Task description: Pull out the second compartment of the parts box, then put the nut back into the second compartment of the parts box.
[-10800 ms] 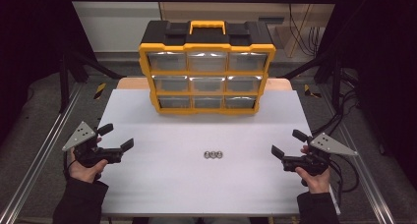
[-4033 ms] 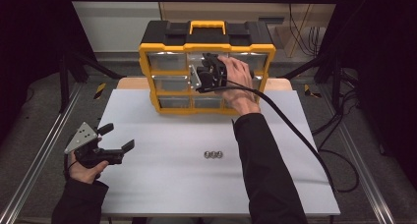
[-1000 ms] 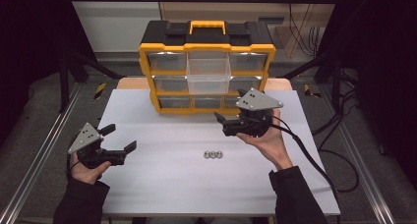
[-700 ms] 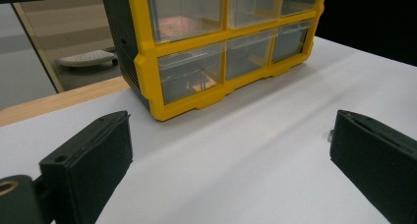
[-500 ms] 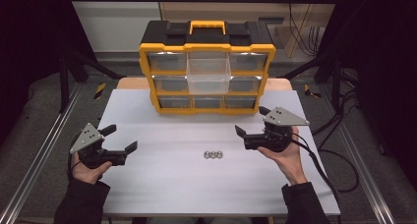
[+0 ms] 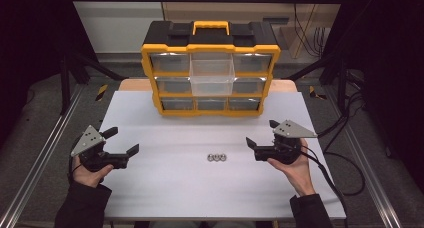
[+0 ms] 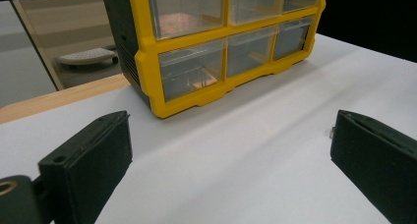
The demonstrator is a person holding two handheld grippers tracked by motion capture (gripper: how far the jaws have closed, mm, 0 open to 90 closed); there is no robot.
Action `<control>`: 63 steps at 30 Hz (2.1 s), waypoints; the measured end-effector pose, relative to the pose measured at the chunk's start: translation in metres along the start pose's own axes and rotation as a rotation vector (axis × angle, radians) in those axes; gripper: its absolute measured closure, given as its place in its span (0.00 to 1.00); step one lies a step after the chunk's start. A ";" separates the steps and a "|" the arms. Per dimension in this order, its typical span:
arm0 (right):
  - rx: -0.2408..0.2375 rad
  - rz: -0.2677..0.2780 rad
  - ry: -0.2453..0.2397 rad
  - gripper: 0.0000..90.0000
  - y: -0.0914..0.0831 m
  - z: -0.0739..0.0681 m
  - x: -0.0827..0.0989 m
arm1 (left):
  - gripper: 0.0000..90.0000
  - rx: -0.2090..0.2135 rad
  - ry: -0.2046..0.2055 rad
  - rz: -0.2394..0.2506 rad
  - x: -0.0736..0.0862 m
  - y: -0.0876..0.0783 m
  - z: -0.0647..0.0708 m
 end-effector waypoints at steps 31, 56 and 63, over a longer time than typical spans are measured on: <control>-0.058 -0.130 0.002 0.12 0.069 -0.037 0.025 | 0.02 0.000 0.003 -0.003 0.001 0.000 -0.001; -0.112 -0.278 -0.041 0.24 0.094 -0.057 0.061 | 0.02 -0.001 0.013 -0.008 0.001 0.001 0.001; -0.119 -0.305 -0.064 0.30 0.098 -0.059 0.068 | 0.02 -0.001 0.012 -0.009 0.001 0.001 0.001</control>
Point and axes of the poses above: each handheld gripper's, and its own axes: y roughly forward along the jaws, x roughly out of its underside, z roughly to its right, the point moved 6 cm from there along y, roughly forward along the jaws, and after that the axes turned 1 degree about -z, right-handed, at the moved point
